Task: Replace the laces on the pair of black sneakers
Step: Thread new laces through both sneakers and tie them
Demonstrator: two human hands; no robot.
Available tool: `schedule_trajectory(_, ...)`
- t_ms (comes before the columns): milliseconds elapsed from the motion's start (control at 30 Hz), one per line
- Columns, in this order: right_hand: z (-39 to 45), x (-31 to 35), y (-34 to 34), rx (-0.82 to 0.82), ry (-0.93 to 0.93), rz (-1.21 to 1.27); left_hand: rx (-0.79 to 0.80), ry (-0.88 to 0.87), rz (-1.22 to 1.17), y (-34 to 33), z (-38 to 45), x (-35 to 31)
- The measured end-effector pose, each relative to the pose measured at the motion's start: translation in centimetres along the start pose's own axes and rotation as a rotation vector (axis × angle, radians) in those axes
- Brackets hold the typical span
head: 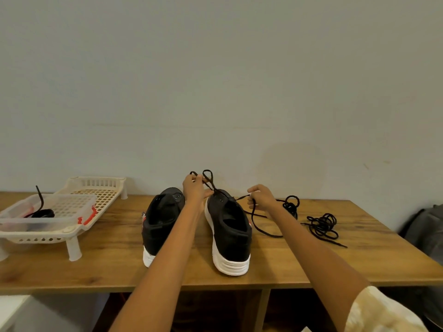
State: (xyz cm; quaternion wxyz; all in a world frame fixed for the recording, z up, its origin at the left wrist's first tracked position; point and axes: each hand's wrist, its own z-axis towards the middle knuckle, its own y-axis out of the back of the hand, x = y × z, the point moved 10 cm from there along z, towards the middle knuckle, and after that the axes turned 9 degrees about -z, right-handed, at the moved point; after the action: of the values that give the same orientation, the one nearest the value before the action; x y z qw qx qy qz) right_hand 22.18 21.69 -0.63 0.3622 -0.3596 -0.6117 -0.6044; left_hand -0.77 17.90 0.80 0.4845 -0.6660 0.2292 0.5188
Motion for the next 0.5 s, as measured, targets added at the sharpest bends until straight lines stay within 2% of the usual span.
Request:
schedule_trajectory(200, -1.7, 3.9, -2.7, 0.088, 0.067, 0.051, 0.093, -0.095, 0.050, -2.4, -0.9, -1.6)
schedule_trajectory(367, -0.9, 5.1, -3.2, 0.054, 0.117, -0.080, 0.119, -0.106, 0.147, -2.6, -0.7, -1.0)
schedule_trajectory(500, -1.7, 5.2, -6.4, 0.259, 0.238, -0.301, 0.186, -0.153, 0.277, -3.6, -0.6, -1.1)
